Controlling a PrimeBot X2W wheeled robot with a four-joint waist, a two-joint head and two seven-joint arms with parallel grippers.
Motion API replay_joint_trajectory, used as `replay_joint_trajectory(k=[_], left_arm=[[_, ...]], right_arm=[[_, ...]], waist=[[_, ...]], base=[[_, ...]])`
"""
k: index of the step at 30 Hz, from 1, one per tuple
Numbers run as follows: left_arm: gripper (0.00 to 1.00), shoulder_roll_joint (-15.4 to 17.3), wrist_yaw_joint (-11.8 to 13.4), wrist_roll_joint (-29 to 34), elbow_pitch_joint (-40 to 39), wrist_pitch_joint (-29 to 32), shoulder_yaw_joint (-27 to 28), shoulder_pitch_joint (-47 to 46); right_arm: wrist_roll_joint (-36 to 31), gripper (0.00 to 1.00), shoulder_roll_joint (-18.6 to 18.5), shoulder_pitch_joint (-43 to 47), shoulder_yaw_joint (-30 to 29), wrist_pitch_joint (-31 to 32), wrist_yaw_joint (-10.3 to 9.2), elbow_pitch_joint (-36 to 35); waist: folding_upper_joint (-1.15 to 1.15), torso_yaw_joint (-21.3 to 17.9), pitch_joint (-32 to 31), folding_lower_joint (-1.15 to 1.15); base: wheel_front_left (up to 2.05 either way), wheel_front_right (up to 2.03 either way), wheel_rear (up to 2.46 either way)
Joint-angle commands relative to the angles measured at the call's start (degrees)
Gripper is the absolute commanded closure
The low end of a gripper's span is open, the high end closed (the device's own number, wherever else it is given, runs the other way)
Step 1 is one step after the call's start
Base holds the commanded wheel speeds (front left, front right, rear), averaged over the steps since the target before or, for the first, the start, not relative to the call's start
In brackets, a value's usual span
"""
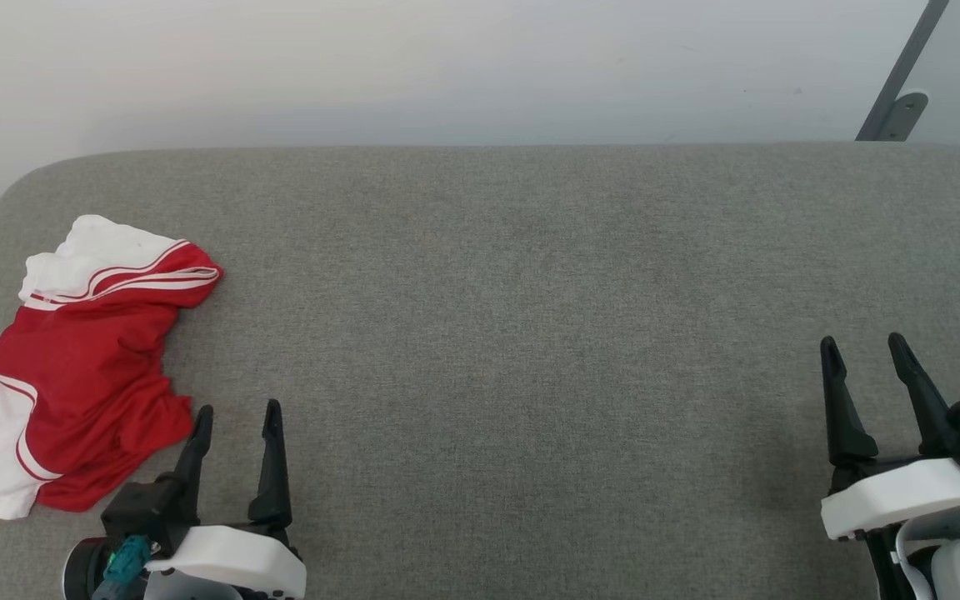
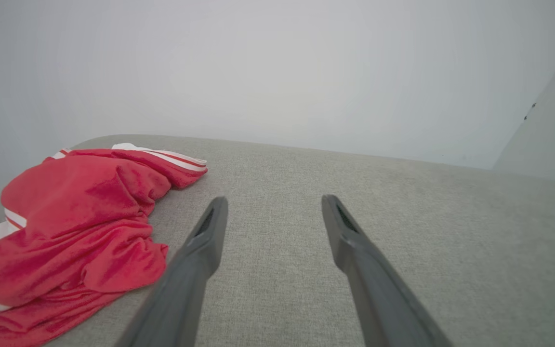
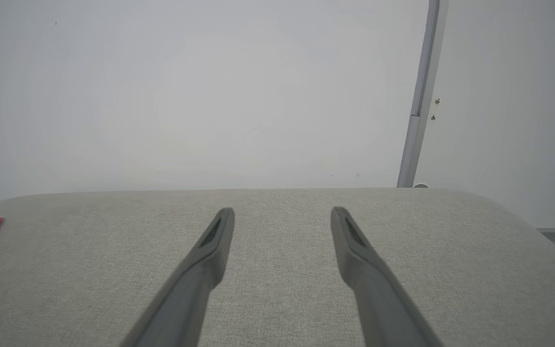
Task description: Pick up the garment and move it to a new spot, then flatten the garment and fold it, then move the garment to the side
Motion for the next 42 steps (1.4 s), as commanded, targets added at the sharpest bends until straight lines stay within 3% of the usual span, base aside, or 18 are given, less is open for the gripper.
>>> replay_joint_trajectory(k=[1, 15, 28, 34, 42], left_arm=[[0.0, -0.03, -0.28, 0.91, -0.18, -0.38, 0.16, -0.45], [0.0, -0.05, -0.4, 3.55, 0.69, -1.67, -0.16, -0.16], [0.0, -0.05, 0.96, -0.51, 0.79, -1.66, 1.43, 2.04], [0.0, -0.07, 2.86, -2.85, -1.4, -1.58, 1.85, 4.65], [0.0, -0.07, 4.03, -4.48, -3.2, -1.56, 2.47, 7.23]], right_arm=[[-0.72, 0.0, 0.13, 0.43, -0.13, -0.39, 0.02, -0.44], [-3.19, 0.0, 1.02, 1.04, -0.56, -1.72, 0.01, -0.58], [-1.18, 0.0, 1.68, -0.56, 5.47, -1.69, 0.01, 0.52], [-0.43, 0.0, 2.36, -1.57, 10.07, -1.69, 0.01, 1.63], [0.46, 0.0, 3.85, -2.28, 13.01, -1.69, 0.01, 2.69]], waist=[[0.0, 0.02, -0.01, 0.0], [0.0, 2.12, 0.26, 0.0], [0.0, 14.41, 0.22, 0.0], [0.0, 21.64, -0.33, 0.0], [0.0, 25.09, -0.42, 0.0]], base=[[0.0, 0.0, 0.0], [0.0, 0.0, 0.0], [0.0, 0.0, 0.0], [0.0, 0.0, 0.0], [0.0, 0.0, 0.0]])
